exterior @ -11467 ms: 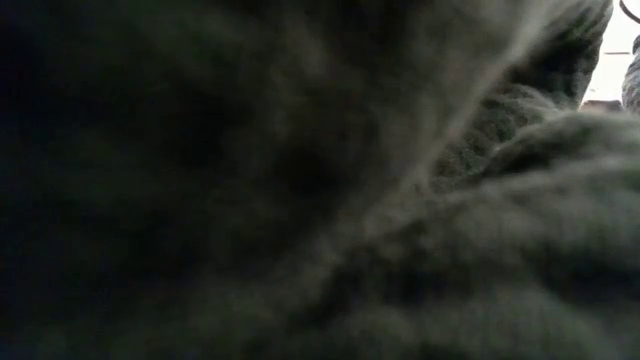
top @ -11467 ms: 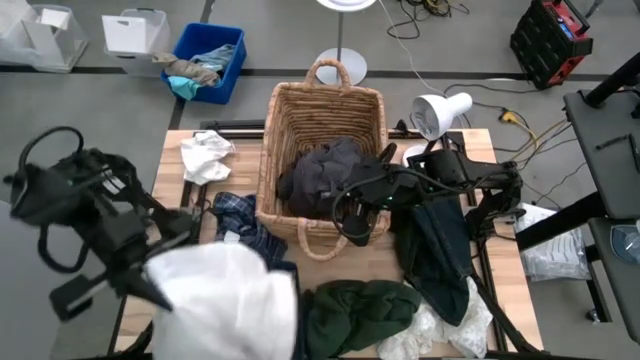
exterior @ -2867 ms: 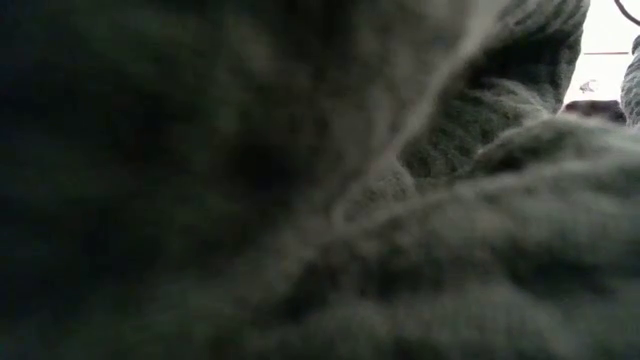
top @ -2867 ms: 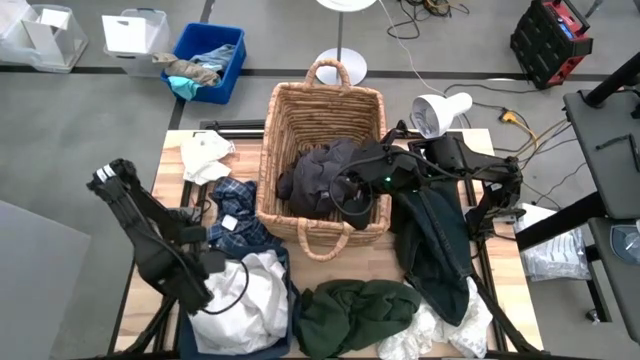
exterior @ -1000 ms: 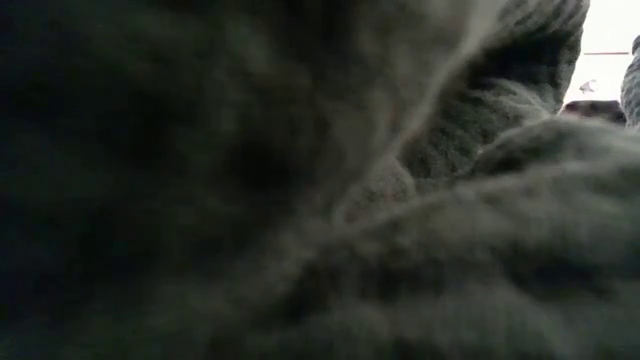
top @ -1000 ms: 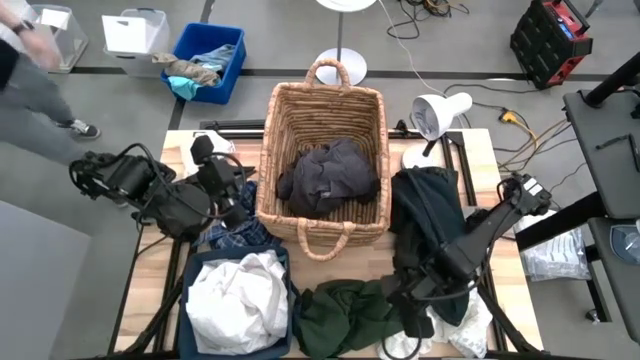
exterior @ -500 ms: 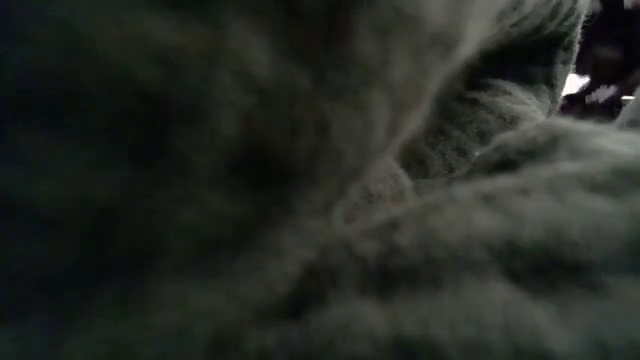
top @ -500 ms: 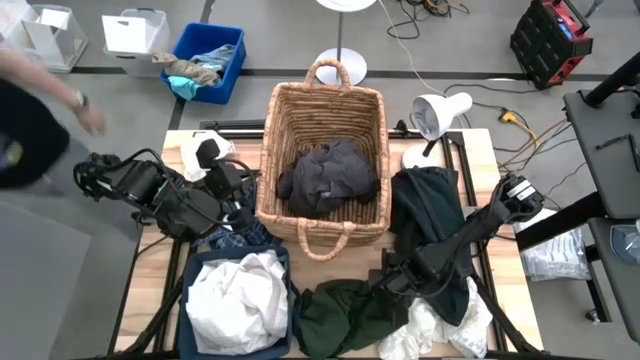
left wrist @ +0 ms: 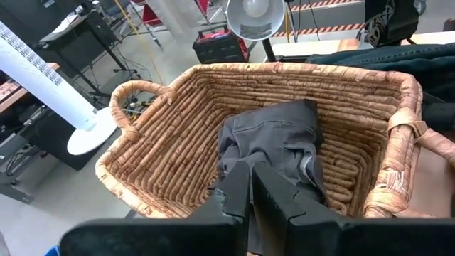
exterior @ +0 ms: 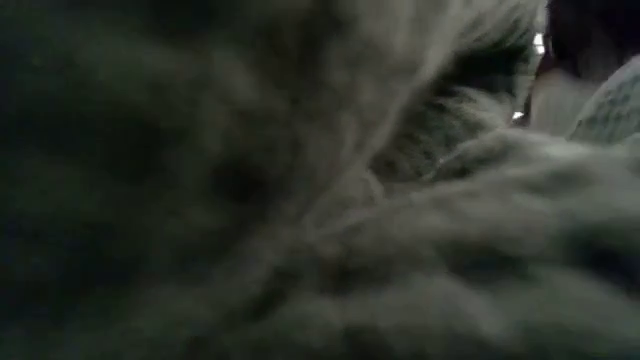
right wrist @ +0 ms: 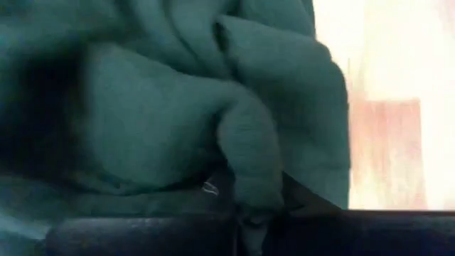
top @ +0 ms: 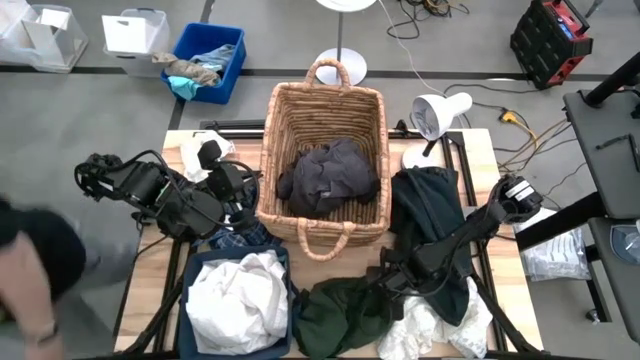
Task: Sort clothes
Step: Put the green shirt into the brown basket, then put the white blouse into the blue laundry organizer
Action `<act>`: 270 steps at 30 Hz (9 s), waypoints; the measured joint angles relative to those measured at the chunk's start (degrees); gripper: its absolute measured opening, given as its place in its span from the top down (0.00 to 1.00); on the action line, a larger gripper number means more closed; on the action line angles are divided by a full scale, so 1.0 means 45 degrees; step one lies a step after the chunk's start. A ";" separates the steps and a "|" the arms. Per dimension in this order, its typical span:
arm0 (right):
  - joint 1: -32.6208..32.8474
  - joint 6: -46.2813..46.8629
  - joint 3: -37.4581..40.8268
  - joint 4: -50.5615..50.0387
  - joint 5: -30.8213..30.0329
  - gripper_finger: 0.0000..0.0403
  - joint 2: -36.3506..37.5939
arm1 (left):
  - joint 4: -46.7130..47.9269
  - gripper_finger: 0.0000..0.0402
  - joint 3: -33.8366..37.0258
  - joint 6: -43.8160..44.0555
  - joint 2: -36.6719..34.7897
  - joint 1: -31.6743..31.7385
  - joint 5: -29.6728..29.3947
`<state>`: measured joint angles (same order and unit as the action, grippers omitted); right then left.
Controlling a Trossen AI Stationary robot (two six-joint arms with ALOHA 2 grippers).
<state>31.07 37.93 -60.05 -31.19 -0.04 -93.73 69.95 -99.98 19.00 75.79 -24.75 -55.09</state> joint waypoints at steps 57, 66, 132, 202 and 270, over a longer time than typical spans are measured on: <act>-0.3612 -1.7199 -1.6379 0.9459 -0.2480 0.97 0.0212 | -0.0870 1.00 -0.4750 -0.4081 0.0117 -0.0010 -0.2530; -0.6687 -1.7414 -1.6379 1.3128 -0.2472 0.97 -0.0778 | -0.0870 1.00 -0.4764 -0.5688 0.0141 0.0000 -0.2545; -1.4553 -1.3592 -1.6646 0.5503 0.0402 0.97 -0.4467 | -0.0437 1.00 -0.4920 -0.5652 0.0058 0.0000 -0.2637; -1.1471 -0.6157 -1.6656 -0.9814 0.4293 0.46 0.0348 | 0.0393 1.00 -0.4741 -0.4257 0.0291 0.0000 -0.2585; 0.3810 0.0447 -0.0202 -0.2044 -0.0333 0.47 0.0552 | -0.0661 1.00 -0.4726 -0.2390 0.1807 0.0024 0.2943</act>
<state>48.21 39.94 -60.96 -40.39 -1.54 -91.24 66.98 -121.25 8.25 83.92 -24.64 -41.85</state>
